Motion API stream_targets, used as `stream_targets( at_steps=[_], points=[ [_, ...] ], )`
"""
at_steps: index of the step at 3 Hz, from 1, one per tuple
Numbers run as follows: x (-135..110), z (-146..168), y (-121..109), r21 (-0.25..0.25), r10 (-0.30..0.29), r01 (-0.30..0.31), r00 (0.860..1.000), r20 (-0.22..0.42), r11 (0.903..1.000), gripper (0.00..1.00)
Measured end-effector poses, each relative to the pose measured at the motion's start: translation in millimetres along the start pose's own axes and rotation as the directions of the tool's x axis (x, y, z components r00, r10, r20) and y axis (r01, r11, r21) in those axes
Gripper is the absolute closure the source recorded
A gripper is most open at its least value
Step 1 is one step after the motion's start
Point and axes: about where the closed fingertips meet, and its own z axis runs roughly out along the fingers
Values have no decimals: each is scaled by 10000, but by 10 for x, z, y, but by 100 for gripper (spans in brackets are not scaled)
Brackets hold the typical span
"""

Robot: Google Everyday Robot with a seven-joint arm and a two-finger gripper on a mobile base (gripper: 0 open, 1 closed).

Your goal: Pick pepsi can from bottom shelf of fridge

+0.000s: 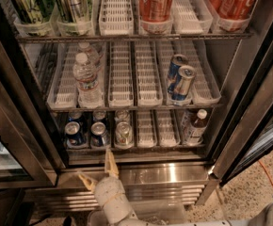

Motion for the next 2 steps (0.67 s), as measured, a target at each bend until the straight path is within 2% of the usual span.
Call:
stream_targets(
  at_steps=[2],
  points=[
    [113, 206, -123, 1080, 88, -78, 9999, -87, 9941, 23]
  ],
)
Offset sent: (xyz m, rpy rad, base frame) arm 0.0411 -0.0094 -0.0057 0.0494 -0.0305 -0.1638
